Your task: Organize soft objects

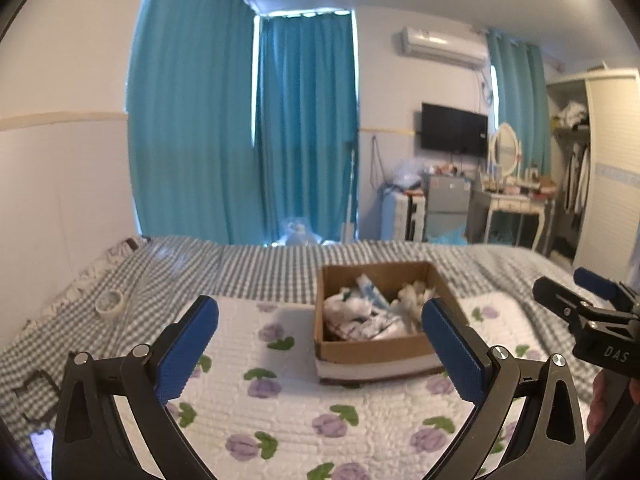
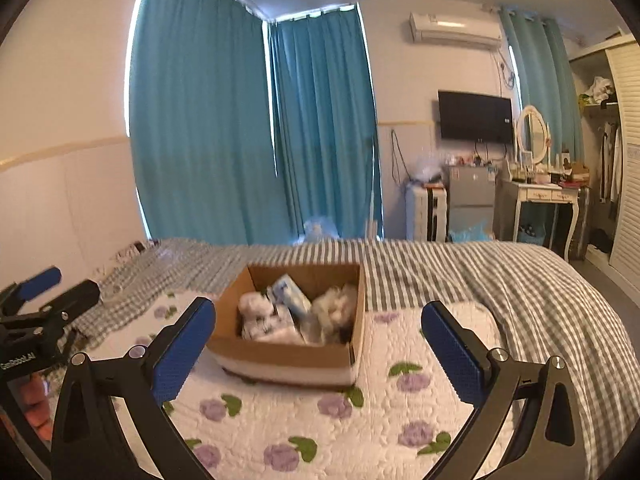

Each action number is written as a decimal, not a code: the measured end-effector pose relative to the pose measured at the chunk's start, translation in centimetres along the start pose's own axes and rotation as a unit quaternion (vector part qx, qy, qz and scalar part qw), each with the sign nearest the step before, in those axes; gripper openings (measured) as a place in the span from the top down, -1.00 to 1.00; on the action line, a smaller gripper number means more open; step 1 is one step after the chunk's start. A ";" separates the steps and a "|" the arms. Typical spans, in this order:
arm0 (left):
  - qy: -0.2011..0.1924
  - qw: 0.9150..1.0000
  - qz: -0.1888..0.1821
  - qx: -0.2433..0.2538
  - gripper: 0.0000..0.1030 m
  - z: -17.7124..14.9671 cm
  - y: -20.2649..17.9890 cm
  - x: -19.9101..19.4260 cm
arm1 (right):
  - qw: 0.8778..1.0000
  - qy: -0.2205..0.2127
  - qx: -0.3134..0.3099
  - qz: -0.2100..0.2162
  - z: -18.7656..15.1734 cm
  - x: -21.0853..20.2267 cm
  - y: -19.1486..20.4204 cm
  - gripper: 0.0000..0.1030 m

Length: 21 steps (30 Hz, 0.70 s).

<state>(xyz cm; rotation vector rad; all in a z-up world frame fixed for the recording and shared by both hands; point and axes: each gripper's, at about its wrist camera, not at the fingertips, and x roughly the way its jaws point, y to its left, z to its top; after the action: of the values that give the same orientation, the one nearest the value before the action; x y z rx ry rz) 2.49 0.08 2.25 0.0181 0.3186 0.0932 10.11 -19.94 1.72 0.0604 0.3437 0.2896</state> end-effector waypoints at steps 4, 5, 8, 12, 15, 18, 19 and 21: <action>0.013 1.000 -0.004 0.000 -1.00 -0.7 -0.3 0.6 | 1.000 0.006 0.003 0.000 -0.4 0.5 -0.4 -1.00; 0.015 1.000 -0.004 0.001 -1.00 -0.8 -0.4 0.7 | 1.000 0.005 0.003 -0.001 -0.4 0.5 -0.5 -1.00; 0.017 1.000 -0.010 0.001 -1.00 -1.1 -0.4 1.1 | 1.000 0.005 0.005 -0.004 -0.5 0.4 -0.7 -1.00; 0.019 1.000 -0.012 0.001 -1.00 -1.1 -0.5 1.3 | 1.000 0.003 0.014 -0.005 -0.1 0.0 -1.1 -1.00; 0.022 1.000 -0.019 -0.003 -1.00 -1.1 -0.7 1.5 | 1.000 0.004 0.015 -0.006 -0.1 -0.1 -1.3 -1.00; 0.024 1.000 -0.019 0.000 -1.00 -1.2 -1.0 1.6 | 1.000 0.002 0.015 -0.005 -0.1 -0.3 -1.3 -1.00; 0.026 0.999 -0.021 0.000 -1.00 -1.1 -1.1 1.5 | 1.000 0.003 0.014 -0.005 0.0 -0.3 -1.3 -1.00; 0.028 0.999 -0.025 -0.001 -1.00 -1.2 -1.1 1.7 | 1.000 0.002 0.012 -0.005 0.0 -0.3 -1.2 -1.00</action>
<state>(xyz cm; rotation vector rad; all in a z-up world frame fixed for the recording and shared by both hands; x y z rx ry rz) 3.84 -0.90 0.58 0.0058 0.3757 0.0451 10.13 -21.20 1.70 0.0807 0.3508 0.2755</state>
